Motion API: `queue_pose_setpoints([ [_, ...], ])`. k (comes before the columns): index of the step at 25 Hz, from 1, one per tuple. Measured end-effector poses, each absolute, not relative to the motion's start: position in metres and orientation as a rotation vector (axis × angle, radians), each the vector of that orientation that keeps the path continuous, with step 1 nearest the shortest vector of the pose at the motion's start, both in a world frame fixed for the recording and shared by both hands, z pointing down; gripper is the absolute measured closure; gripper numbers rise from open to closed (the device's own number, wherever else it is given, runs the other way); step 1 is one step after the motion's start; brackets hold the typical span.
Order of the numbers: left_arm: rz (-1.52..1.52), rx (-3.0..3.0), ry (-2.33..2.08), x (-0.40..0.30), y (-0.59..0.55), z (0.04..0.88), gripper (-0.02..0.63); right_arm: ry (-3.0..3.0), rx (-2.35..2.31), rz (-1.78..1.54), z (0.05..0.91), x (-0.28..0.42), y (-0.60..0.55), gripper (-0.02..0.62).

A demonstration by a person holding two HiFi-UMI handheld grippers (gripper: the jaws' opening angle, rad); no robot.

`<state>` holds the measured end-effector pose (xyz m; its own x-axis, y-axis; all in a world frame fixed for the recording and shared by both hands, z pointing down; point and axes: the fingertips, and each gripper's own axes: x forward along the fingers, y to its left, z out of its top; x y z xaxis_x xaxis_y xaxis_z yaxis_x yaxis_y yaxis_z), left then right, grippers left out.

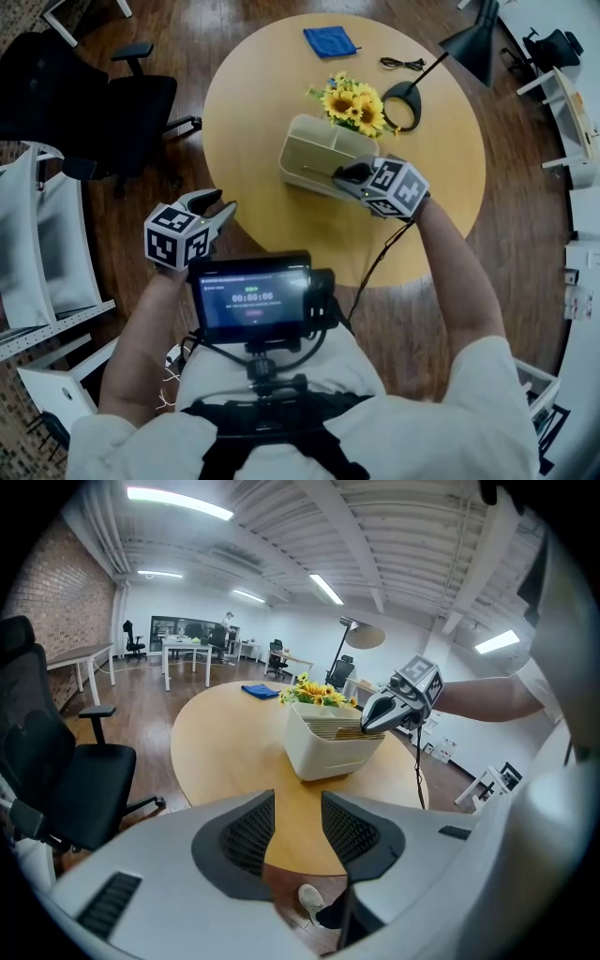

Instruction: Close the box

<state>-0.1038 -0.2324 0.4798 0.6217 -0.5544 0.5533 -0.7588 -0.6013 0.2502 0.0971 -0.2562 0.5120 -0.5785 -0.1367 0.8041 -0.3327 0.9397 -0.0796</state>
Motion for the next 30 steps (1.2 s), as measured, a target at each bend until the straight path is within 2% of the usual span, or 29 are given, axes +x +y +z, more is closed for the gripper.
queue_pose_setpoints([
  [2, 0.586, 2.391, -1.03, -0.105, -0.232, 0.478, 0.445, -2.181, 0.356, 0.26, 0.513, 0.097, -0.256, 0.569],
  [4, 0.586, 2.403, -1.023, -0.105, -0.233, 0.476, 0.445, -2.173, 0.371, 0.246, 0.512, 0.099, -0.254, 0.493],
  [5, 0.586, 2.41, -1.018, -0.105, -0.233, 0.475, 0.446, -2.17, 0.383, 0.24, 0.511, 0.101, -0.254, 0.485],
  [9, 0.581, 2.441, -0.992, -0.104, -0.232, 0.47, 0.445, -2.156, 0.537, 0.202, 0.497, 0.119, -0.257, 0.485],
  [15, 0.577, 2.526, -0.913, -0.115, -0.214, 0.461, 0.445, -2.149, 1.006, 0.292, 0.467, 0.156, -0.225, 0.483],
  [21, 0.584, 2.565, -0.818, -0.139, -0.178, 0.46, 0.445, -2.005, 1.428, 0.512, 0.461, 0.184, -0.13, 0.483],
  [30, 0.588, 2.615, -0.734, -0.146, -0.127, 0.461, 0.445, -1.895, 1.702, 0.659, 0.447, 0.16, 0.011, 0.483],
])
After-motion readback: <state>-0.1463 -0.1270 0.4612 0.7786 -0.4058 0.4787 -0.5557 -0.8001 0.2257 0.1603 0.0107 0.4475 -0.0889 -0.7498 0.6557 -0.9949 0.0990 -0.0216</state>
